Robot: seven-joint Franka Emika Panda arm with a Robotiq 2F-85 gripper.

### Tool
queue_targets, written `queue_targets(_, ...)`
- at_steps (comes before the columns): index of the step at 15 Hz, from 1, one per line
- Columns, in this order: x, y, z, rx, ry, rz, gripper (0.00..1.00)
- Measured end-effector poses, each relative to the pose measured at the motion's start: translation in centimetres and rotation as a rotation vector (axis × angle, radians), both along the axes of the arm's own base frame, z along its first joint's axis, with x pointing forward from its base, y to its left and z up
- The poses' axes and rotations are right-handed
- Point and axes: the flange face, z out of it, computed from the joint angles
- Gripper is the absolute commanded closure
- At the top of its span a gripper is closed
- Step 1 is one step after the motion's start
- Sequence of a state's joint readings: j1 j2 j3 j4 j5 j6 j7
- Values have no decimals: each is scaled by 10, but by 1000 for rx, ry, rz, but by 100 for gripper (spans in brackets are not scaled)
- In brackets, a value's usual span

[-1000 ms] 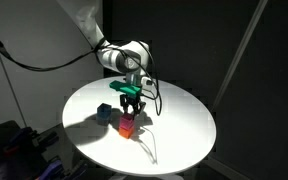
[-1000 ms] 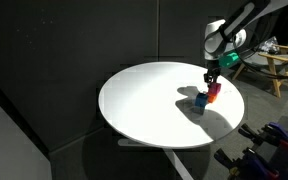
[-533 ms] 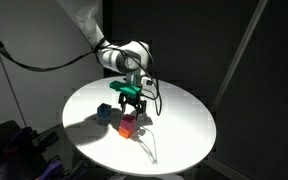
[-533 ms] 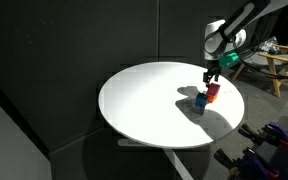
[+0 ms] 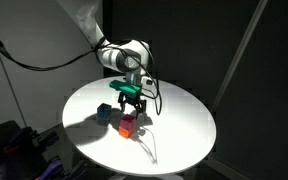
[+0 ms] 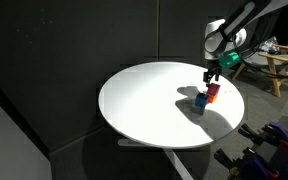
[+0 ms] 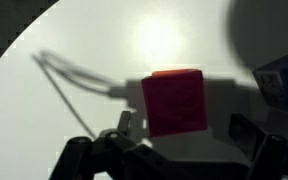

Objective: Put the pink block on top of the orange block

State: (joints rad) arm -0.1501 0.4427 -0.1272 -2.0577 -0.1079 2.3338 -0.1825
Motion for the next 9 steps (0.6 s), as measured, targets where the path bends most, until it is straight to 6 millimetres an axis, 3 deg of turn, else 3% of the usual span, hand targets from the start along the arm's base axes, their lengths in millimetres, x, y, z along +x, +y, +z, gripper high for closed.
queue_targets(9, 8, 13, 38, -1, -62, 22, 0)
